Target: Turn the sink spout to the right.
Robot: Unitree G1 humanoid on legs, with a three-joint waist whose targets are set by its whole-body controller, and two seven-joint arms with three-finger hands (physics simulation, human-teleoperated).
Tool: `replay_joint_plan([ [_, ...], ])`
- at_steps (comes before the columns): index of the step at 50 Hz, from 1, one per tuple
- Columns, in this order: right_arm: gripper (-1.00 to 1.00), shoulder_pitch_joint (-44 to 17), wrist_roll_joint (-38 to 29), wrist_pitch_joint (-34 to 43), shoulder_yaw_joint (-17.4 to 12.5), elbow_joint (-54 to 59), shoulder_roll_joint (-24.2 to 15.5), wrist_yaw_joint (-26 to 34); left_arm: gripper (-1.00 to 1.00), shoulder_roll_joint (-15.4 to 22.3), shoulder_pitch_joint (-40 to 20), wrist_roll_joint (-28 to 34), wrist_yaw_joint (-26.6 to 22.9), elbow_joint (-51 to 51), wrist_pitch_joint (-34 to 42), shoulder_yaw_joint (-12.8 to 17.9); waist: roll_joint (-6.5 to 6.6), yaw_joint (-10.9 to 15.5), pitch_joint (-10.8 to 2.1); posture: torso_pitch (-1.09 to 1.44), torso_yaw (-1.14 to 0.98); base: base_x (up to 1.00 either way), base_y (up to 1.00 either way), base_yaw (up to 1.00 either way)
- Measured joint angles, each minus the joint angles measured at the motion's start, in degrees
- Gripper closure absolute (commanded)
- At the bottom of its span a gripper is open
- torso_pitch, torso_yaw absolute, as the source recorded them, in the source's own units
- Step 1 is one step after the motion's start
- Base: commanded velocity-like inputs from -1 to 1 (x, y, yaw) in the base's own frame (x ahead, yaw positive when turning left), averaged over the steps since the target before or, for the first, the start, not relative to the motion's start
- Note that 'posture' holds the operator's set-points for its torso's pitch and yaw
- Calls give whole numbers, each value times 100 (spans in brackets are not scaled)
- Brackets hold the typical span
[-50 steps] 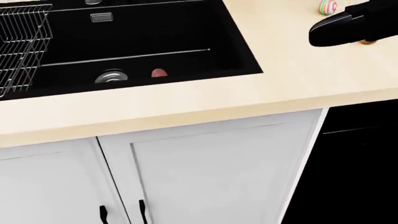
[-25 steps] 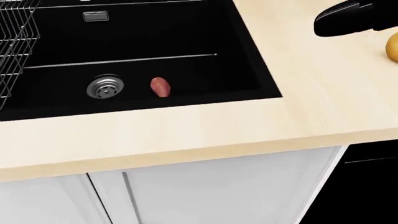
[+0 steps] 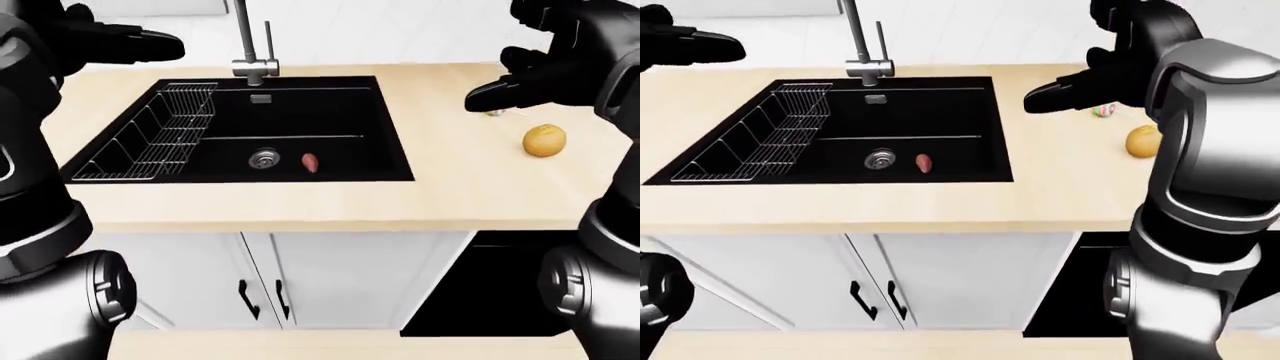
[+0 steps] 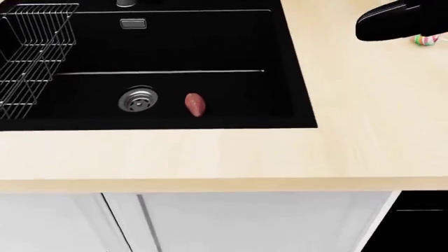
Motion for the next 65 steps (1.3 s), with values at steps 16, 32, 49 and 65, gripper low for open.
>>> replay_joint_plan([
  [16,-100,43,145,-26,105,-175,-28,71,-100,126,-49,20,56,-62,14,108,123,-43,22,0,0,7,0,0],
  [32,-100,-37,10,-57,8,-88,-137,95,-100,180,-267,6,18,30,-163,33,-35,-68,-150,0,0,7,0,0],
  [49,-100,-27,84,-38,176,-95,-36,228,-100,316,-258,43,61,173,-47,181,385,-13,-159,0,0,8,0,0],
  [65,-100,9,-65,22,63,-122,-103,191,-100,305,-299,-117,-1,115,-5,67,-47,-24,-141,0,0,8,0,0],
])
